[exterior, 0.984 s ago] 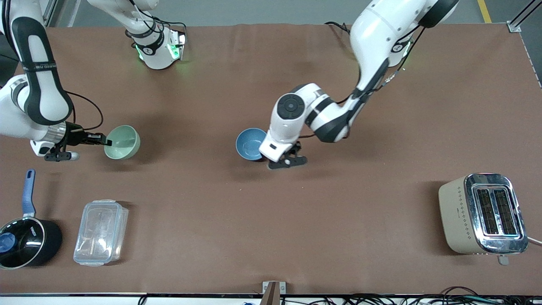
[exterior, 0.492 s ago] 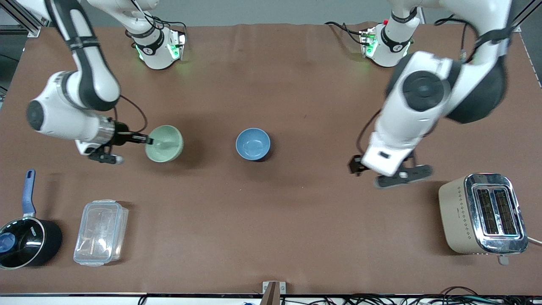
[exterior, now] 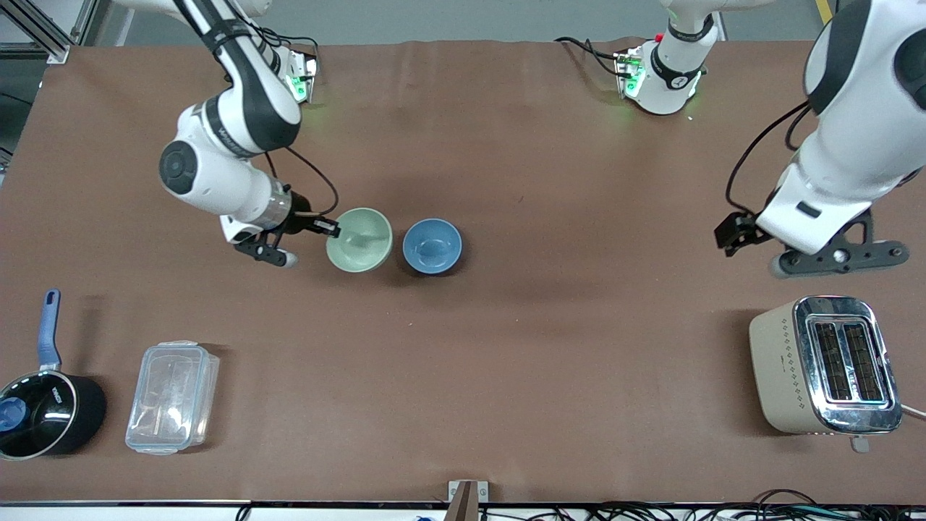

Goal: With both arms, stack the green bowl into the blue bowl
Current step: 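Release the blue bowl while the right gripper lifts the green bowl, then lower the green bowl into the blue bowl with the right gripper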

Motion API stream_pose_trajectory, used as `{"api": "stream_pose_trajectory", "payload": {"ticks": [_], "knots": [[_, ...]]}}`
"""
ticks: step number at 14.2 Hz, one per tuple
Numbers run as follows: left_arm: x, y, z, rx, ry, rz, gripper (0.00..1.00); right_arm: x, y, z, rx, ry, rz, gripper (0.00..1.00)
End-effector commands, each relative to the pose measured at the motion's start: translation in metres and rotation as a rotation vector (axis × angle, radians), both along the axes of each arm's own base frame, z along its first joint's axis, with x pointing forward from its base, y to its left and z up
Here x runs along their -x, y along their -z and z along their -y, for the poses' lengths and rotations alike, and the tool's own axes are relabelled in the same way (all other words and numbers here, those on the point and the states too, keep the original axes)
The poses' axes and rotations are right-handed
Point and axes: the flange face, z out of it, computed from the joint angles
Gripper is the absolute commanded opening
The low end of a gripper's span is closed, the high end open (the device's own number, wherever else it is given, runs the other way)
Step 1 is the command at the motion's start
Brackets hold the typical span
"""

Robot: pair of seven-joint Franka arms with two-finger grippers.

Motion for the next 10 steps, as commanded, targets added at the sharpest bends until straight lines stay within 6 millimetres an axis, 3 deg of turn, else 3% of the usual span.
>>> {"api": "stream_pose_trajectory", "payload": {"ticks": [1,2,4,7,10], "knots": [[0.030,-0.020,-0.021,0.030,0.049,-0.026,1.00,0.005,0.002,-0.020,0.013,0.043,0.011,0.00],[0.034,-0.023,-0.039,0.052,0.061,-0.035,1.00,0.006,0.008,-0.028,0.020,0.060,0.017,0.00],[0.041,-0.028,-0.053,0.100,0.072,-0.054,1.00,0.009,0.020,-0.049,0.040,0.084,0.022,0.00],[0.057,-0.036,-0.058,0.131,0.058,-0.046,1.00,0.015,0.039,-0.075,0.060,0.097,0.005,0.00],[0.058,-0.040,-0.057,0.145,0.056,-0.038,1.00,0.020,0.058,-0.099,0.049,0.128,0.013,0.00]]}}
